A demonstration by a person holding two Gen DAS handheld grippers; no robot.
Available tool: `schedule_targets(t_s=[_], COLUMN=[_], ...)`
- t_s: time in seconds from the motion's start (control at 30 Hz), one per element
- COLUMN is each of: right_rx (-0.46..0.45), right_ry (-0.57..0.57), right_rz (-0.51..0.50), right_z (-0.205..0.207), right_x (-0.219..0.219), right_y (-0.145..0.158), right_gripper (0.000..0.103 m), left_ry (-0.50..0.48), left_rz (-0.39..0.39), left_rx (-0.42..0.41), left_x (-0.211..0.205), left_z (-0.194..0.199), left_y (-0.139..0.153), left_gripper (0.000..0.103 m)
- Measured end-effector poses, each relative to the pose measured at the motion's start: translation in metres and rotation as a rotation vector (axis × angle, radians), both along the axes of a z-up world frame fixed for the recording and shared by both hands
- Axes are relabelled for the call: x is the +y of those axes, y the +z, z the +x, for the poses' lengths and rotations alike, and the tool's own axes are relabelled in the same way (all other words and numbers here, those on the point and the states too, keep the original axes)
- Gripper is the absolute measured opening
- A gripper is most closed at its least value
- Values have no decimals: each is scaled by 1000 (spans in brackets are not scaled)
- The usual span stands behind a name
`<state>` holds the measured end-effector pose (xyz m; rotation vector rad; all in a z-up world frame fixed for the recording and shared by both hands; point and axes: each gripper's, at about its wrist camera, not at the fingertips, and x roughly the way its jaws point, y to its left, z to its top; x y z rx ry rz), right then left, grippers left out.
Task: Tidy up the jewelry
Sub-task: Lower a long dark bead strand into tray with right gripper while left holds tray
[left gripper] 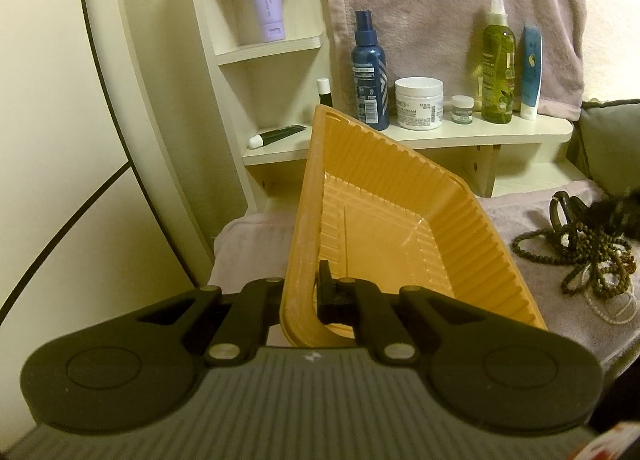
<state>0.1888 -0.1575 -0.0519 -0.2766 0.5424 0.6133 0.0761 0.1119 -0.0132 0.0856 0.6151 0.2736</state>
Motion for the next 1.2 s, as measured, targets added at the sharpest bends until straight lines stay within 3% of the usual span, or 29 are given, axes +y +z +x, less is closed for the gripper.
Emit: schedule_targets(t_s=[0.17,0.7,1.2], right_rx=[-59,-293,-442], right_ry=[-7,-14,-2], right_rz=[83,153,204], right_z=[6,1,-3], right_x=[-12,-40,-39], right_y=[49,183,253], right_gripper=[6,6,6], left_ry=[-1,-4,-8], left_rz=[-1,-10,-9], left_rx=[-1,-10,-15], left_x=[1,5,4], left_z=[1,-1,0], left_y=[1,2,3], left_gripper=[4,4,5])
